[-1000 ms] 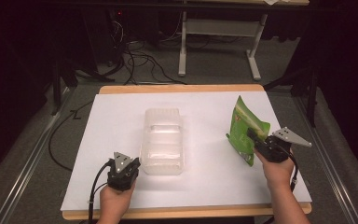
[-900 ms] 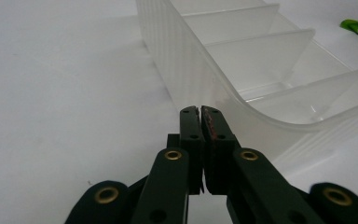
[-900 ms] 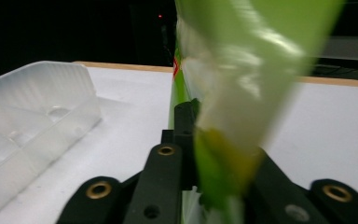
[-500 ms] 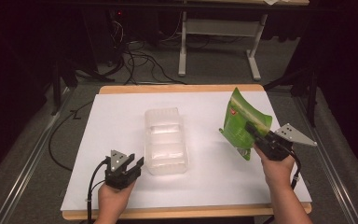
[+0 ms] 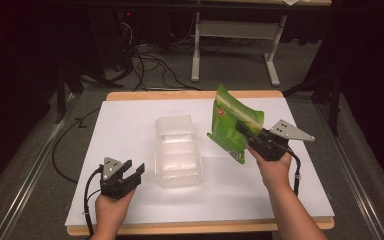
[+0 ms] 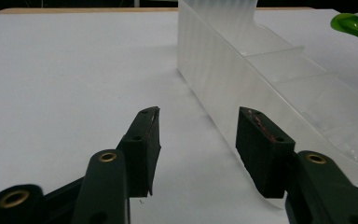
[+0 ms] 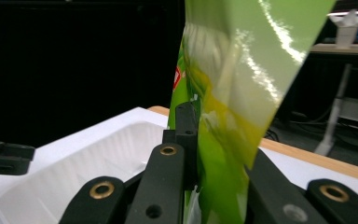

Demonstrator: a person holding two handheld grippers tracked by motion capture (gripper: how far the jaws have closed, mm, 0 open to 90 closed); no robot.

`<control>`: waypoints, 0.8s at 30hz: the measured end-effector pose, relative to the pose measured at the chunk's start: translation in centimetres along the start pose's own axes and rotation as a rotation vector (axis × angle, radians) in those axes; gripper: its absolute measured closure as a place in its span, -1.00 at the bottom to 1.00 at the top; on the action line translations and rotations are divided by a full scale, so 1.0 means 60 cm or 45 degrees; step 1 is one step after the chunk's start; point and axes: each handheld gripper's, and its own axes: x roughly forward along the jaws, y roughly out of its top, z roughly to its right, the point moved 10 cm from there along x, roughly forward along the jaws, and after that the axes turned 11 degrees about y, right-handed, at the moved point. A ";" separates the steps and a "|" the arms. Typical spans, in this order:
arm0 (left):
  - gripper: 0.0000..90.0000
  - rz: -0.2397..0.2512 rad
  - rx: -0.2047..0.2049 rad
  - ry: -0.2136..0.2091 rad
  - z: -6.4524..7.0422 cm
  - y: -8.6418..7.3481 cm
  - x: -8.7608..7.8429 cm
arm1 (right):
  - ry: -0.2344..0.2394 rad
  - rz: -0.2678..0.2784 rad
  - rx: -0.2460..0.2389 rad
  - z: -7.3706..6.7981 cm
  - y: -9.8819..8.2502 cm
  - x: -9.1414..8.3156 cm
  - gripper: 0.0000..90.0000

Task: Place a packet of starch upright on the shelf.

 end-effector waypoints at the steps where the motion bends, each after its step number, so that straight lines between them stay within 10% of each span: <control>1: 0.11 0.004 0.006 0.004 -0.001 0.001 0.000 | 0.013 0.004 -0.004 -0.004 0.003 0.008 0.95; 24: 0.08 0.017 0.037 0.001 -0.008 0.001 -0.003 | 0.301 -0.040 -0.032 -0.108 0.024 0.144 0.95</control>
